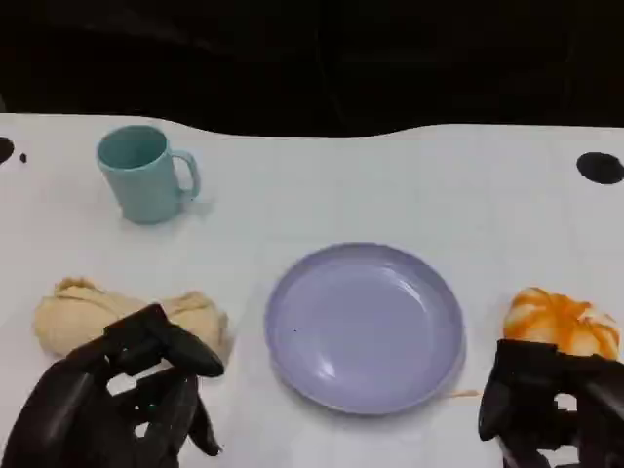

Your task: Grasp the towel on the left side of the plate with the left hand and place it into the plate.

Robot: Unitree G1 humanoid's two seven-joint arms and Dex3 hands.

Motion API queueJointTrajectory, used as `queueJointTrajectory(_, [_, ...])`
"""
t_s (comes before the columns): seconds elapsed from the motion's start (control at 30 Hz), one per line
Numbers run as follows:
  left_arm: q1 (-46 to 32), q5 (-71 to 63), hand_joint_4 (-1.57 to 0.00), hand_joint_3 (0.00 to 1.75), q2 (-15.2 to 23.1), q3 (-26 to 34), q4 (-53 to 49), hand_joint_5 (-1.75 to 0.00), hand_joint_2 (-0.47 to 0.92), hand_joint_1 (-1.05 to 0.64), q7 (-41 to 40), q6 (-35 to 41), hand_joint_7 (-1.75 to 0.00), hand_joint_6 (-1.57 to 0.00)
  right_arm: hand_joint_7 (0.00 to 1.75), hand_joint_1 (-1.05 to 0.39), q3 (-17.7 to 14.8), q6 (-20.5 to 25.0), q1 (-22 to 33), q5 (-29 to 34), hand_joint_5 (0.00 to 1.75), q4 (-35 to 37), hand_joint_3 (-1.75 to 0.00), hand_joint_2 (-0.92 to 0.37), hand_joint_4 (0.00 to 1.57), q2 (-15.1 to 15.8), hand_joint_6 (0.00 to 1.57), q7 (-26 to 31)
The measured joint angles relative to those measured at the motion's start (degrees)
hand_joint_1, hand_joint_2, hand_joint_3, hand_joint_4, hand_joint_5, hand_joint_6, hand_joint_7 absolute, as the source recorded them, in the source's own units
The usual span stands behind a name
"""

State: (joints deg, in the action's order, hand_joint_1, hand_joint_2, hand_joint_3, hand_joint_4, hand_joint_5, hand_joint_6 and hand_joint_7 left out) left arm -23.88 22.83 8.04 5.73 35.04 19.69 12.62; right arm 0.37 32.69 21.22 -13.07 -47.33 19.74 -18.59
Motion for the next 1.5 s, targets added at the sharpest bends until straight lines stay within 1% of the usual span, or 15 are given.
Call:
queueJointTrajectory(0.8, [0.0, 0.1, -0.82, 1.12, 0.1, 0.1, -0.1, -1.65, 0.52, -0.26, 0.0, -0.4, -1.45, -0.76, 1.55, -0.05, 0.0, -0.8, 0.0, 0.6, 1.75, 0.0, -1.19, -0.54, 0.71, 0.0, 0.61, -0.1])
queueJointTrajectory(0.9, [0.0, 0.2, -0.82, 1.13, 0.1, 0.2, -0.1, -1.61, 0.52, -0.23, 0.0, -0.4, -1.41, -0.77, 1.55, -0.05, 0.1, -1.0, 0.0, 0.7, 1.75, 0.0, -1.19, -0.54, 0.7, 0.0, 0.61, -0.1])
queueJointTrajectory(0.93, [0.0, 0.5, -0.82, 1.13, 0.1, 0.2, -0.1, -1.57, 0.52, -0.24, 0.0, -0.3, -1.37, -0.77, 1.55, -0.06, 0.2, -1.1, 0.0, 0.7, 1.75, 0.1, -1.19, -0.54, 0.7, 0.0, 0.61, -0.2])
queueJointTrajectory(1.0, [0.0, 0.7, -0.81, 1.08, 0.1, 0.3, 0.0, -1.45, 0.52, -0.24, 0.0, -0.3, -1.18, -0.8, 1.55, -0.06, 0.3, -1.5, 0.0, 0.8, 1.75, 0.2, -1.19, -0.54, 0.71, 0.0, 0.62, -0.4])
queueJointTrajectory(1.03, [0.0, 0.7, -0.8, 1.04, 0.1, 0.4, 0.0, -1.35, 0.53, -0.24, 0.0, -0.3, -1.02, -0.83, 1.54, -0.06, 0.5, -1.8, 0.0, 0.8, 1.75, 0.2, -1.19, -0.54, 0.71, 0.0, 0.62, -0.4])
queueJointTrajectory(1.07, [0.0, 0.7, -0.8, 0.92, 0.0, 0.5, 0.0, -1.21, 0.57, -0.25, -0.1, -0.3, -0.82, -0.87, 1.54, -0.06, 0.6, -1.9, 0.0, 0.8, 1.75, 0.2, -1.19, -0.54, 0.71, 0.0, 0.62, -0.4])
queueJointTrajectory(1.1, [0.0, 0.6, -0.8, 0.84, -0.1, 0.7, 0.0, -1.15, 0.61, -0.25, -0.7, -0.3, -0.72, -0.89, 1.54, -0.06, 0.6, -1.9, 0.1, 0.8, 1.75, 0.2, -1.19, -0.54, 0.71, 0.0, 0.62, -0.4])
queueJointTrajectory(1.17, [0.0, 0.4, -0.74, 0.55, -0.5, 1.1, 0.3, -1.06, 0.78, -0.27, -2.2, -0.3, -0.56, -0.87, 1.54, -0.05, 0.8, -1.9, 0.2, 0.8, 1.75, 0.2, -1.19, -0.54, 0.71, 0.0, 0.62, -0.4])
queueJointTrajectory(1.2, [0.1, 0.1, -0.71, 0.44, -0.5, 1.2, 0.5, -1.03, 0.84, -0.26, -2.5, -0.3, -0.5, -0.86, 1.54, -0.05, 1.0, -1.9, 0.2, 0.8, 1.75, 0.2, -1.2, -0.54, 0.71, 0.0, 0.62, -0.3])
queueJointTrajectory(1.27, [0.5, -1.0, -0.62, 0.31, -0.2, 1.3, 0.8, -0.95, 0.9, -0.29, -2.8, -0.4, -0.37, -0.8, 1.54, -0.04, 1.3, -1.9, 0.2, 0.8, 1.75, 0.1, -1.2, -0.54, 0.71, 0.0, 0.62, -0.2])
queueJointTrajectory(1.33, [1.3, -4.1, -0.59, 0.25, 1.1, 1.4, 1.5, -0.83, 0.92, -0.31, -3.2, -0.9, -0.27, -0.76, 1.54, -0.04, 1.5, -1.8, 0.2, 0.8, 1.75, -0.1, -1.21, -0.54, 0.71, 0.0, 0.62, 0.0])
queueJointTrajectory(1.37, [1.7, -5.9, -0.52, 0.23, 2.1, 1.5, 1.9, -0.72, 0.92, -0.37, -3.5, -1.0, -0.18, -0.69, 1.54, -0.05, 1.5, -1.8, 0.2, 0.8, 1.75, -0.2, -1.2, -0.54, 0.71, 0.0, 0.62, 0.1])
queueJointTrajectory(1.4, [2.2, -7.9, -0.51, 0.23, 3.1, 1.5, 2.3, -0.65, 0.92, -0.39, -3.7, -1.0, -0.14, -0.66, 1.54, -0.05, 1.5, -1.8, 0.3, 0.9, 1.75, -0.3, -1.2, -0.54, 0.71, 0.0, 0.62, 0.1])
queueJointTrajectory(1.43, [2.8, -10.5, -0.5, 0.23, 4.6, 1.6, 2.8, -0.62, 0.92, -0.4, -3.7, -1.0, -0.11, -0.65, 1.54, -0.06, 1.6, -1.8, 0.3, 0.9, 1.75, -0.4, -1.2, -0.54, 0.71, 0.0, 0.62, 0.2])
queueJointTrajectory(1.5, [3.6, -14.4, -0.42, 0.2, 7.4, 2.0, 3.5, -0.53, 0.92, -0.42, -3.8, -1.0, -0.05, -0.58, 1.54, -0.06, 1.6, -1.8, 0.3, 0.9, 1.75, -0.7, -1.2, -0.53, 0.71, 0.0, 0.62, 0.2])
